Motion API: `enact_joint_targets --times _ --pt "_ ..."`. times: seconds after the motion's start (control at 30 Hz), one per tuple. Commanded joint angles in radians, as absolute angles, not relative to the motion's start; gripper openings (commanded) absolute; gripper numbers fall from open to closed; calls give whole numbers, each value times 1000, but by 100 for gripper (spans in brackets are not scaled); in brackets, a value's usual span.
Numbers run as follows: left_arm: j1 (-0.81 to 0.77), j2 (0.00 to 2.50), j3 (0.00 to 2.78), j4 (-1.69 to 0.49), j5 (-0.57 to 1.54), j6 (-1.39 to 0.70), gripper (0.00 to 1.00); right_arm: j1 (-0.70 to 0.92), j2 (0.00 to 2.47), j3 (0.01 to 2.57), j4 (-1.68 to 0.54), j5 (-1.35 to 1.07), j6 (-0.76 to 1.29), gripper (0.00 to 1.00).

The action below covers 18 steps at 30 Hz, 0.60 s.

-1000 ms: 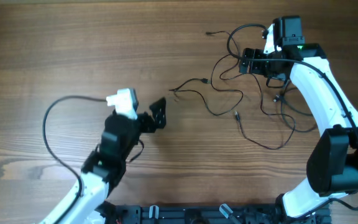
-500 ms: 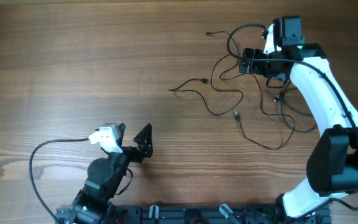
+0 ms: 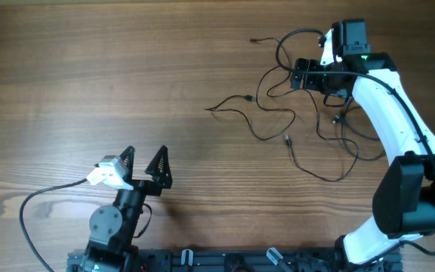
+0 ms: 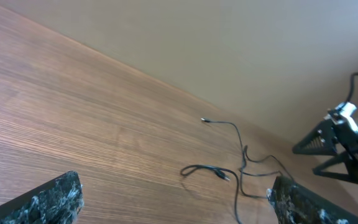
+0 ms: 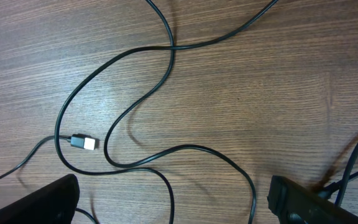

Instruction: Untangle cables

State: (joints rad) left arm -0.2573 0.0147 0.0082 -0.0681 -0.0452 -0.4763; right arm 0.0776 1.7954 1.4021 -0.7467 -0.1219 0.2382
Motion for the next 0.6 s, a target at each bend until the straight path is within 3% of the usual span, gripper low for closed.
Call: enact_joint_targets --times 0.0,0.57 --pt "-226 3 6 -75 -9 -456 100 80 1810 1399 -744 -104 238 100" --pt "-227 28 6 -72 -9 -456 100 80 1810 1399 -744 -104 238 100"
